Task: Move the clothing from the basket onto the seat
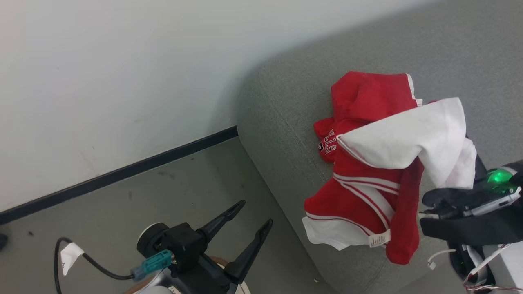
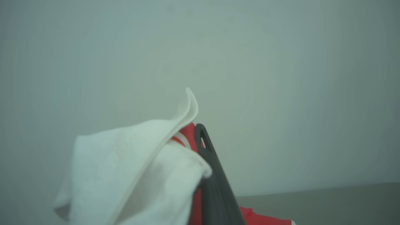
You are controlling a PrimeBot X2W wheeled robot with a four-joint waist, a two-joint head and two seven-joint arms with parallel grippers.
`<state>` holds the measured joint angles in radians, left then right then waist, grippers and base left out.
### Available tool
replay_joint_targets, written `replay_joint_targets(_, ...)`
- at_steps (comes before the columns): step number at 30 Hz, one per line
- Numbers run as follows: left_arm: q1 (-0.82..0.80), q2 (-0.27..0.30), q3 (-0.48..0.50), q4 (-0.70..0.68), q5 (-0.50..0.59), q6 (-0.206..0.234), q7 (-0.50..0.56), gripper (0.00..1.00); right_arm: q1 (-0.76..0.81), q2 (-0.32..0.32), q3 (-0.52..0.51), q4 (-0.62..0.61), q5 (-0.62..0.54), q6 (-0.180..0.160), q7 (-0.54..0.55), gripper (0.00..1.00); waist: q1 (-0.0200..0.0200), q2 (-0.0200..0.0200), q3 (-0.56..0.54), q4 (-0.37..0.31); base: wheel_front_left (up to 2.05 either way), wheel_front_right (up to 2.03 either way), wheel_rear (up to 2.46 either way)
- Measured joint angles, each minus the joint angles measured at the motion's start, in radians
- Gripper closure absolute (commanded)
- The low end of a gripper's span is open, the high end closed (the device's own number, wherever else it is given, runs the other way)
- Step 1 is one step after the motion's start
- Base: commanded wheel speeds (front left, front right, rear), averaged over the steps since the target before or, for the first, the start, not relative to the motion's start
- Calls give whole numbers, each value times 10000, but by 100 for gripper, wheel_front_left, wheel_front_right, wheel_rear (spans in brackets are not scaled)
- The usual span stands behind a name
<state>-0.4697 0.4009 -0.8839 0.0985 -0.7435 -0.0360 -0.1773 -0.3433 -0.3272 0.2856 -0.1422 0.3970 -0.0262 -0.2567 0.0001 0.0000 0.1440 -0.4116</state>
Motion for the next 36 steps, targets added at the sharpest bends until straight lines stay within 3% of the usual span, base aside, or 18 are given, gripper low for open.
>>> replay_joint_targets(3,-22,36,2,-69,6,0,8,0,-345,-81,-111,-48,36,115,0,100,0,0,87,20,0,0,0)
replay_joint_targets(11,-145,284,4,-364,75,-15,100,0,-2384,-552,-769,930,748,888,12,100,0,0,547,145,0,0,0)
replay_joint_targets(19,-200,545,0,-732,104,-98,265,0,-4117,-1319,-1779,2426,1133,966,291,100,0,1,1057,311,0,0,0)
replay_joint_targets(31,-218,1285,109,-1277,105,-184,451,0,-5726,-2178,-2857,3967,424,-430,863,100,1,1,1996,567,0,0,0)
replay_joint_targets(36,-370,1536,161,-1597,121,-261,587,0,-6180,-2759,-3166,4472,100,-679,1064,100,0,1,2446,685,0,0,0)
